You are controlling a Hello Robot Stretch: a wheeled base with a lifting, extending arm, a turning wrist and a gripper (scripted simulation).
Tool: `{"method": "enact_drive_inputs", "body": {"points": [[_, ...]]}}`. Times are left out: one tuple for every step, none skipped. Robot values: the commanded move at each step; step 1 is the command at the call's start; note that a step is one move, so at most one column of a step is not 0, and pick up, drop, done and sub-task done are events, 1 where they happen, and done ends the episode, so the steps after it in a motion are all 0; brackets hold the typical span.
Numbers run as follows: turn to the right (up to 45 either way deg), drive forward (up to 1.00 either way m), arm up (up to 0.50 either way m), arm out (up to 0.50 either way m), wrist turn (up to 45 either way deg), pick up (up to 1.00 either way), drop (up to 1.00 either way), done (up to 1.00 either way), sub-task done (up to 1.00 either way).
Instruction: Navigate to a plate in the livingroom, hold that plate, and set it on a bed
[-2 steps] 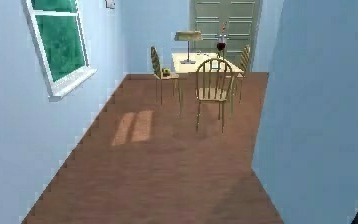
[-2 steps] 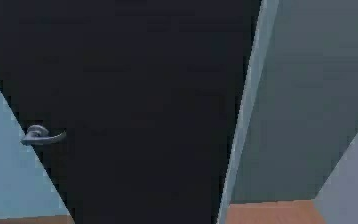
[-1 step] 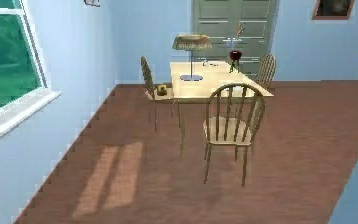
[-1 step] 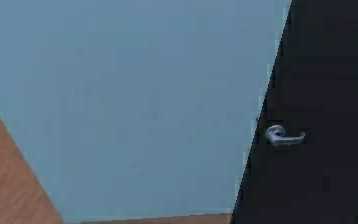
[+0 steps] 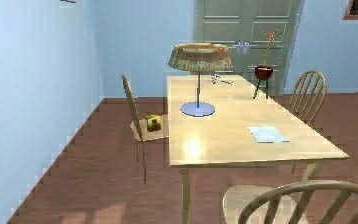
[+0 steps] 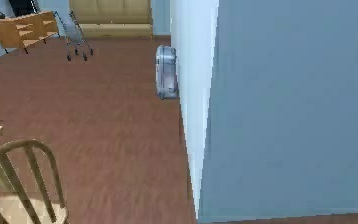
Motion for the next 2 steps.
{"method": "enact_drive_inputs", "body": {"points": [[-45.0, 0.0, 0.0, 0.0, 0.0, 0.0, 0.0, 0.0, 0.0], [-18.0, 0.0, 0.0, 0.0, 0.0, 0.0, 0.0, 0.0, 0.0]]}}
